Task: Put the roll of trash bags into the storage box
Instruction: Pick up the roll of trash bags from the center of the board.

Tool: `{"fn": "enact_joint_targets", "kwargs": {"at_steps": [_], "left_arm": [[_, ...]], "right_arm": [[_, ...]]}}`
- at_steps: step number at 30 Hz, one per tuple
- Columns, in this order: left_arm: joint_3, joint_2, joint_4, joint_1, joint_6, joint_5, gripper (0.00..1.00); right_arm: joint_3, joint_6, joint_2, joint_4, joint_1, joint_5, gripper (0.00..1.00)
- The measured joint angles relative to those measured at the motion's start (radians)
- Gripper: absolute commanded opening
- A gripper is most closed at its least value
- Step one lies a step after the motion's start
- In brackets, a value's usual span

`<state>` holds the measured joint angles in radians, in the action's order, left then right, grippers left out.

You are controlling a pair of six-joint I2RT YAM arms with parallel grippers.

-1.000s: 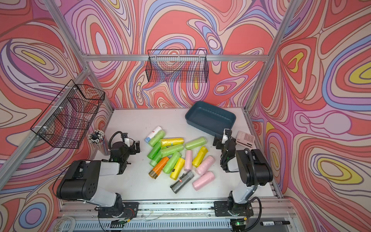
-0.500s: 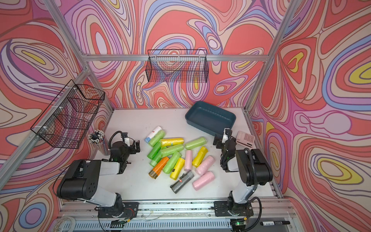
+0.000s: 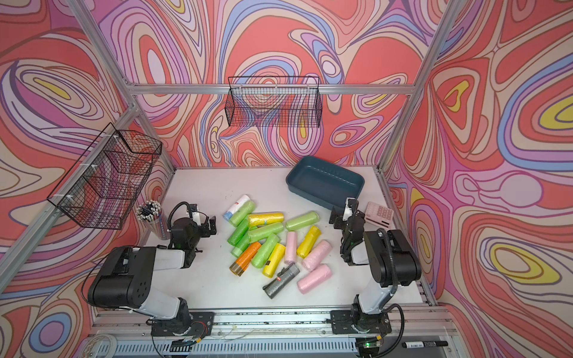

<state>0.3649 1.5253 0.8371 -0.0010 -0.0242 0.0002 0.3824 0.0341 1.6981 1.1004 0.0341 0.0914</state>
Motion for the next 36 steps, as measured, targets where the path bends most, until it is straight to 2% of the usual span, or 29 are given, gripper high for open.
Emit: {"fn": "enact_joint_targets", "kwargs": {"at_steps": [6,14,20,26,36], "left_arm": [[0.000,-0.087,-0.031,-0.034,0.008,-0.046,1.00],[0.027,-0.217,-0.162,-0.173,0.032,-0.236,1.00],[0.041,-0.314,-0.254,-0.218,0.016,-0.303,1.00],[0.094,-0.384,-0.380,-0.278,-0.027,-0.339,1.00],[0.286,-0.374,-0.673,-0.463,-0.135,-0.354,1.00]], "right_arm": [[0.055,0.010,-0.048,-0.127,0.004,0.066,0.95],[0.136,0.032,-0.130,-0.291,0.020,0.155,0.98],[0.181,0.108,-0.196,-0.441,0.020,0.171,0.98],[0.356,0.232,-0.206,-0.690,0.020,0.094,0.98],[0.358,0.426,-0.304,-1.054,0.022,-0.052,0.94]]}}
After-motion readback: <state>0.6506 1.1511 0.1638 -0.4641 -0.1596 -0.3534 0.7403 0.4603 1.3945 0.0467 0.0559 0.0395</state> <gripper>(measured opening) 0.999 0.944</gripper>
